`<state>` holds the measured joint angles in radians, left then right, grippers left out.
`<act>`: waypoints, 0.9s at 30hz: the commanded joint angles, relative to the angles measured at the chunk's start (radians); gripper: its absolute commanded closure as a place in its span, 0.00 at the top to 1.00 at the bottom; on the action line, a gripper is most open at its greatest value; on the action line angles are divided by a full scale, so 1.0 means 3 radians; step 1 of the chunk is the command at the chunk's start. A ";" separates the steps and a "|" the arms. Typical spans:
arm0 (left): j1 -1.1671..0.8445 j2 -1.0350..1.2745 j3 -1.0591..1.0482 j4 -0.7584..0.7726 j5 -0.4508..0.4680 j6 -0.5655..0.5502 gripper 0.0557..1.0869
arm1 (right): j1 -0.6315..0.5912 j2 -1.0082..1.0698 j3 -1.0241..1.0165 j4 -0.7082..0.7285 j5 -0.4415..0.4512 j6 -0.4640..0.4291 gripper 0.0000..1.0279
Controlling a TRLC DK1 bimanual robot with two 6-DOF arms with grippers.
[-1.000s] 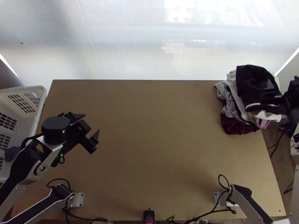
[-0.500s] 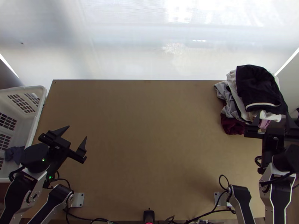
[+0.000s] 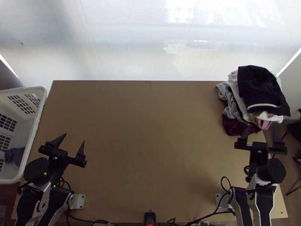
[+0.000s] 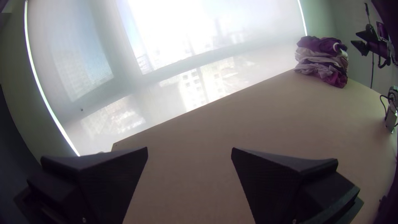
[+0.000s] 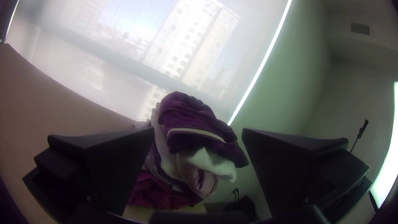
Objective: Fold the t-shirt
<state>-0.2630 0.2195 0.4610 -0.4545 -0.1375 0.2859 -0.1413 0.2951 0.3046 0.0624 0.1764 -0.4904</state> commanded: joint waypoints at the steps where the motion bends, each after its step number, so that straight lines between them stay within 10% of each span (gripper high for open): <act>1: 0.0100 -0.0205 -0.0294 0.0155 0.0008 0.0024 0.95 | 0.0021 -0.0549 -0.0509 -0.0019 0.0005 -0.0129 0.95; 27: 0.0473 -0.0686 -0.1281 0.0835 0.0249 0.0479 0.95 | 0.0042 -0.0978 -0.0703 -0.0980 -0.0118 -0.0012 0.95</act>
<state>-0.1574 0.0357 0.1143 -0.1986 -0.0845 0.4126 -0.1265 0.0032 0.0978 -0.1902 0.1757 -0.4973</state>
